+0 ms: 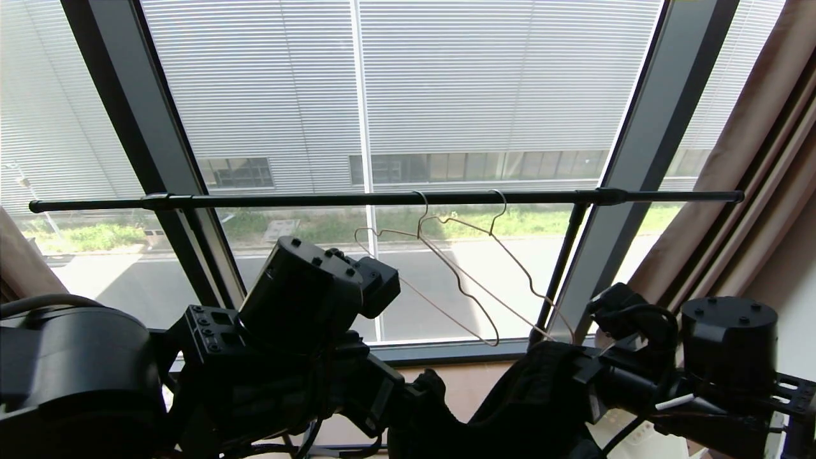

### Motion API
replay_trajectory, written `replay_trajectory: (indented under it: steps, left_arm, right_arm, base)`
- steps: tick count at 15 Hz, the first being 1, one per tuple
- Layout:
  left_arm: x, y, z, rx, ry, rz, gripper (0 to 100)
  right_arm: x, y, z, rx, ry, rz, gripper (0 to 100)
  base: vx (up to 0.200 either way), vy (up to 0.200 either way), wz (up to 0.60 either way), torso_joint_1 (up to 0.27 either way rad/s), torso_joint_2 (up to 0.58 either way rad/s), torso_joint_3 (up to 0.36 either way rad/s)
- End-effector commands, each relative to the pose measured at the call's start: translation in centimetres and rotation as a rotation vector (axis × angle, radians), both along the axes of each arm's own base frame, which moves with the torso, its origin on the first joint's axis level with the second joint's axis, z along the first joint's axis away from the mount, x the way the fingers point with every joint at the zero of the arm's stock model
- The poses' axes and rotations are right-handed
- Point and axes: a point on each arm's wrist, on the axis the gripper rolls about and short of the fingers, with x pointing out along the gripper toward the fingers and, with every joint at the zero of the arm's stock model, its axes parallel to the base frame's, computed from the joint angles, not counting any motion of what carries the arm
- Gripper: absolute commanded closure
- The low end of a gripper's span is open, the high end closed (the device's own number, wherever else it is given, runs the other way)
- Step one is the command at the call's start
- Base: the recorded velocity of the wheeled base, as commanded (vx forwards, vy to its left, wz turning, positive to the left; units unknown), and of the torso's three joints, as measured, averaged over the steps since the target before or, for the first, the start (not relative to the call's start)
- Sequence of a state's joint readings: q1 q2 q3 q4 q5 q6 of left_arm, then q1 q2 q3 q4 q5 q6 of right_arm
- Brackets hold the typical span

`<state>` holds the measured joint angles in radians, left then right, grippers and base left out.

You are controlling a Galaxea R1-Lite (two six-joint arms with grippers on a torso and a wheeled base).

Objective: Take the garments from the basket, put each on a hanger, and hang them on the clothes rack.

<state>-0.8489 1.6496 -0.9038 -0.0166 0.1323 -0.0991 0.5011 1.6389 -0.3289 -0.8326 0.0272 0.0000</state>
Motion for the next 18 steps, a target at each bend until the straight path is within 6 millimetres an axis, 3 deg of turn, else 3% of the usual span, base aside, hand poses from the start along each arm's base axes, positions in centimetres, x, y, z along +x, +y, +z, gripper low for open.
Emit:
replay_trajectory:
  steps: [1, 4, 7, 8, 13, 18]
  left_arm:
    - [-0.7, 1.0, 0.4, -0.027, -0.004, -0.017, 0]
    - [-0.9, 1.3, 0.2, -0.075, 0.036, -0.083, 0]
    - [0.2, 1.3, 0.0, -0.1, 0.058, -0.086, 0]
    - [2.5, 0.2, -0.9, -0.108, 0.049, -0.049, 0]
    - [6.3, -2.6, -1.9, -0.092, 0.028, 0.009, 0]
    - [12.3, -6.5, -3.7, -0.085, -0.044, 0.141, 0]
  right_arm:
    - [-1.8, -2.3, 3.7, 0.034, -0.064, -0.055, 100]
    - [-2.3, -2.9, 5.5, 0.029, -0.039, -0.075, 100]
    - [-2.2, -2.9, 5.5, 0.019, -0.032, -0.077, 100]
    - [-2.3, -3.0, 5.1, 0.002, -0.006, -0.079, 100]
    - [-2.1, -4.0, 5.0, -0.063, 0.0, -0.159, 100]
    - [-2.3, -4.0, 4.9, -0.087, -0.01, -0.162, 100]
  base:
    - [0.0, 0.0, 0.0, 0.0, 0.0, 0.0]
    - [0.0, 0.0, 0.0, 0.0, 0.0, 0.0]
    - [0.0, 0.0, 0.0, 0.0, 0.0, 0.0]
    - [0.0, 0.0, 0.0, 0.0, 0.0, 0.0]
    - [0.0, 0.0, 0.0, 0.0, 0.0, 0.0]
    - [0.0, 0.0, 0.0, 0.0, 0.0, 0.0]
